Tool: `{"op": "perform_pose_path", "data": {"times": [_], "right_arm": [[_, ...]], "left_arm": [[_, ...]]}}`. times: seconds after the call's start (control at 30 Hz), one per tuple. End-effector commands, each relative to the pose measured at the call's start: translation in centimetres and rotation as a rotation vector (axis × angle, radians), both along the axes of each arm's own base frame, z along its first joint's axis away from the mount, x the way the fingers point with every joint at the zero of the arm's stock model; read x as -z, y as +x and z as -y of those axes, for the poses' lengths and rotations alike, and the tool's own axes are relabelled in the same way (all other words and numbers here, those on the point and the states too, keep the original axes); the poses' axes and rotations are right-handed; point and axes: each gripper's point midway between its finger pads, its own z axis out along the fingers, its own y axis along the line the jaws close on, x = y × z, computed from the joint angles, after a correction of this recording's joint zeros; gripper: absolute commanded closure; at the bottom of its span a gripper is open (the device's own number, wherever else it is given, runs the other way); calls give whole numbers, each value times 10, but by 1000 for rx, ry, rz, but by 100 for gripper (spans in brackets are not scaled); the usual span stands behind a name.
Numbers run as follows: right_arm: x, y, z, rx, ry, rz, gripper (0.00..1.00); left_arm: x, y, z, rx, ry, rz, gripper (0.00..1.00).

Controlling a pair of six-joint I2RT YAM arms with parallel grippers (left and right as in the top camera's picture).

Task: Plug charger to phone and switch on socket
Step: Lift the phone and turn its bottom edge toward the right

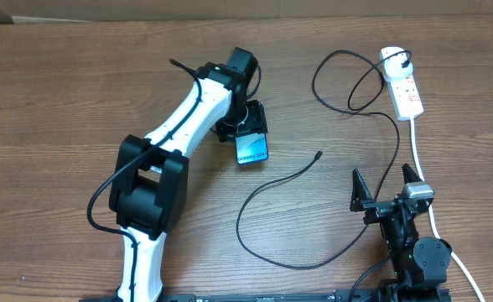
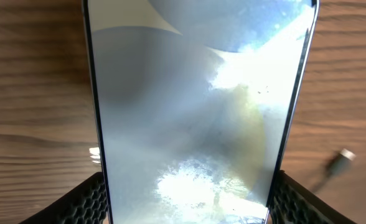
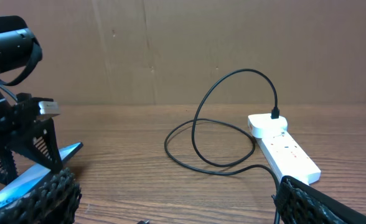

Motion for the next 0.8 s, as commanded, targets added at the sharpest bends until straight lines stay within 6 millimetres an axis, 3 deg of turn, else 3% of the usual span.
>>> {"op": "perform_pose_path", "data": {"times": [0.0, 0.37, 0.6, 0.67, 0.73, 0.77], "right_arm": [[2, 0, 2, 13, 3, 2, 0], [2, 0, 3, 13, 4, 2, 0], [1, 0, -1, -9, 9, 5, 0], [-2, -3, -18, -104, 54, 9, 0], [-5, -12, -44, -266, 141, -7, 0], [-5, -23, -67, -410, 232, -47, 0]], "left_arm": [[-45, -1, 18, 2, -241, -19, 36], [-124, -10, 36, -72, -777, -247, 38], [-143, -15, 44, -105, -877, -345, 37], [-143, -16, 44, -112, -878, -354, 37], [-146, -17, 45, -112, -894, -366, 37], [-148, -17, 45, -110, -902, -370, 37]]}}
